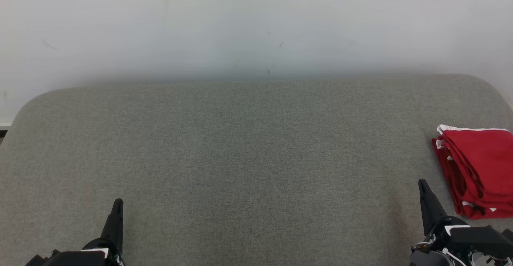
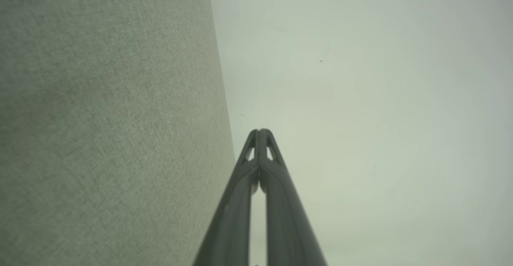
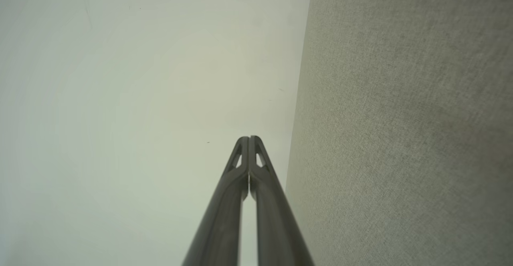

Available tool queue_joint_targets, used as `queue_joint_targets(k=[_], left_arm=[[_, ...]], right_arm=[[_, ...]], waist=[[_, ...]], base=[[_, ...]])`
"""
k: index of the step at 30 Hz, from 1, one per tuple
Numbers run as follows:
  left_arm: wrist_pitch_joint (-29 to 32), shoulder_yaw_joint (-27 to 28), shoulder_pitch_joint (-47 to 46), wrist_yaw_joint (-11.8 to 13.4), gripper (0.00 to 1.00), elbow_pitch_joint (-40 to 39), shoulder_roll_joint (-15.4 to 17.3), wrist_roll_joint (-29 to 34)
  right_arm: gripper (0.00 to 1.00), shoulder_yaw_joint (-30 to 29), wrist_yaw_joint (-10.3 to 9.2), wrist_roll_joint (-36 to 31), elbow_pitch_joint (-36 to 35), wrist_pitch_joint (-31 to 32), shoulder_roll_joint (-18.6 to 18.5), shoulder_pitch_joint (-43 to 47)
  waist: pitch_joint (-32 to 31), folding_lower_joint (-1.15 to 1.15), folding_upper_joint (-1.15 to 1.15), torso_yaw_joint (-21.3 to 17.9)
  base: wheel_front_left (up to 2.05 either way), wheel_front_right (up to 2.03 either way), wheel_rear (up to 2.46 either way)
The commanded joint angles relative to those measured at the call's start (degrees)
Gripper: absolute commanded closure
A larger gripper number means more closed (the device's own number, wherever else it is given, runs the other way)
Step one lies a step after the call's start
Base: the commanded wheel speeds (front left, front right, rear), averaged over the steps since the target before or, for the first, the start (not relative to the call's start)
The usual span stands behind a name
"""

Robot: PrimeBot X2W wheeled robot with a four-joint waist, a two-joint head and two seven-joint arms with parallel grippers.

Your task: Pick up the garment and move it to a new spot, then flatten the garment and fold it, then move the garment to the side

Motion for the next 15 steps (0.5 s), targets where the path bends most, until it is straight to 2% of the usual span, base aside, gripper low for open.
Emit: queue_joint_targets(k=[1, 15], left_arm=[[0.5, 0.3, -0.6, -0.2, 1.00, -0.2, 0.3, -1.3], [0.5, 0.3, -0.7, -0.2, 1.00, -0.2, 0.3, -1.7]], right_arm=[[1.00, -0.2, -0.12, 1.4, -0.1, 0.3, 0.2, -0.6], [1.00, -0.2, -0.11, 1.6, -0.1, 0.4, 0.2, -0.6]], waist=[[0.0, 0.00, 0.00, 0.0], [0.1, 0.00, 0.00, 0.0]], base=[[0.00, 0.00, 0.00], [0.00, 0.00, 0.00]])
